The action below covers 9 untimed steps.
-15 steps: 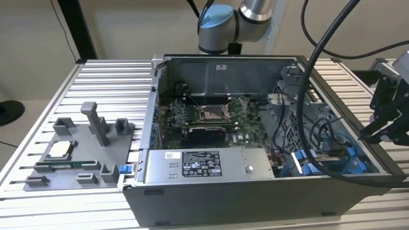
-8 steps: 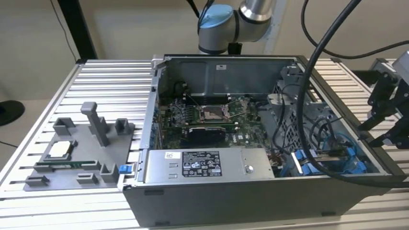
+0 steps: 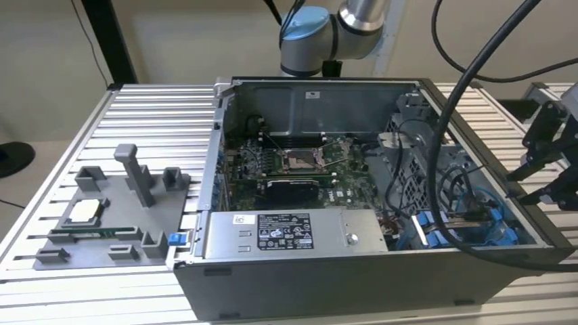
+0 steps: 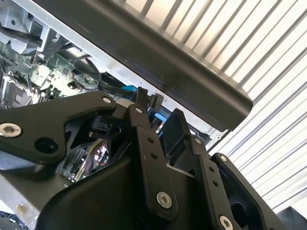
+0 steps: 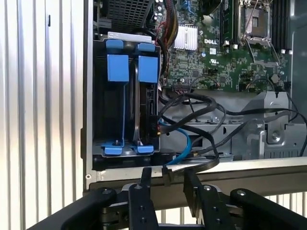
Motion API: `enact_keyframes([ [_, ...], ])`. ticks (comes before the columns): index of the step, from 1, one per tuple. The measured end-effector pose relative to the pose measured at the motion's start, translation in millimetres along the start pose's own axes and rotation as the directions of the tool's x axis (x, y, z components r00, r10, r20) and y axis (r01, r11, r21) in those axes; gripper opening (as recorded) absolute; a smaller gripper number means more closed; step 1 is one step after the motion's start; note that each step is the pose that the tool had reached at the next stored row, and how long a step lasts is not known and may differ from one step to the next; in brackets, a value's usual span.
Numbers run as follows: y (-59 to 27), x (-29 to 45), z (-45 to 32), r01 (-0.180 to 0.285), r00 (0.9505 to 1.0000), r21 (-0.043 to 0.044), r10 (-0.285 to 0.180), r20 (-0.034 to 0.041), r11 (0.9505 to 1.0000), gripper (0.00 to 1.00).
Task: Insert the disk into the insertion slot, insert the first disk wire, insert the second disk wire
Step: 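Insert the second disk wire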
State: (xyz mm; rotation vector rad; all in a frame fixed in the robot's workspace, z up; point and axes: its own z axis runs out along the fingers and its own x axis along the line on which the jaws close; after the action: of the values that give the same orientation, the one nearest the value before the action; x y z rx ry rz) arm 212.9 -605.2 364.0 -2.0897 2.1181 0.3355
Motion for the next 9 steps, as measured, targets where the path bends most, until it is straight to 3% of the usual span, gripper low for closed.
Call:
enact_keyframes([
  [9,-3.9,7.7,7.0,0.002,0.9992,-0.0008,-0.002,0.0409,1.0000,1.00],
])
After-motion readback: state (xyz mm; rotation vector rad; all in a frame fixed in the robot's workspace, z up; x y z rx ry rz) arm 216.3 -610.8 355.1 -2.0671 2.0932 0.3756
